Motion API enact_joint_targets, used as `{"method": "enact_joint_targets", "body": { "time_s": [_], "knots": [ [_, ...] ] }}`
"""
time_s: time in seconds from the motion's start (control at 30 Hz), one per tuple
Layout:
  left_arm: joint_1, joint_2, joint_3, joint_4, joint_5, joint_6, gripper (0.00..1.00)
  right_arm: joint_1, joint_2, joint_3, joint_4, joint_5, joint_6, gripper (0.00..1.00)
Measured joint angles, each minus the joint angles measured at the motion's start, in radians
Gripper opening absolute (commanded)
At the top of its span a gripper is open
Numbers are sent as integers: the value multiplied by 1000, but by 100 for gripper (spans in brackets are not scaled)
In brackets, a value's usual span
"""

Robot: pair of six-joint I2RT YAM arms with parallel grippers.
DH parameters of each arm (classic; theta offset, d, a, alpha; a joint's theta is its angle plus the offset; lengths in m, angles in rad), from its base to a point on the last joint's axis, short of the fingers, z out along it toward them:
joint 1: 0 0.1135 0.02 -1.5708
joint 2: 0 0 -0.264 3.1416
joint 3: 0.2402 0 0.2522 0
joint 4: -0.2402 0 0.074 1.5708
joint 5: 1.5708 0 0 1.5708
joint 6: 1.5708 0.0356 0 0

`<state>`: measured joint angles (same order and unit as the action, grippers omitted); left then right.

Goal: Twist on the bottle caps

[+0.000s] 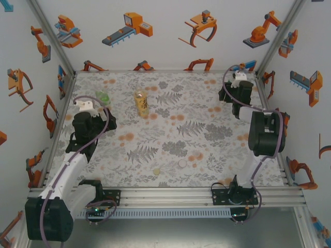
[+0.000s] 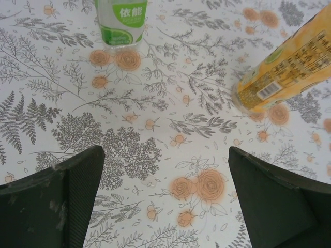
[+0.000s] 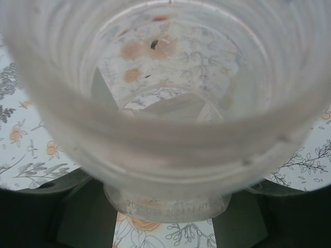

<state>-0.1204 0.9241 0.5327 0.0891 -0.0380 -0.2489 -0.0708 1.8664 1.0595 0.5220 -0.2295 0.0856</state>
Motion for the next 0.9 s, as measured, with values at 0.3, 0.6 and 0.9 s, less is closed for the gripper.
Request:
{"method": "enact_joint_targets", "body": {
  "time_s": [0.3, 0.6, 0.9],
  "knots": [
    [-63, 19, 215, -140, 37, -25, 97, 24, -205, -25, -159, -50, 0, 46],
    [-252, 68, 360, -173, 174, 79, 97, 129, -429, -86, -361, -171, -3, 46],
    [-365, 168, 451, -107, 404, 131, 97, 192, -628, -130, -432, -383, -3, 46]
  ]
}}
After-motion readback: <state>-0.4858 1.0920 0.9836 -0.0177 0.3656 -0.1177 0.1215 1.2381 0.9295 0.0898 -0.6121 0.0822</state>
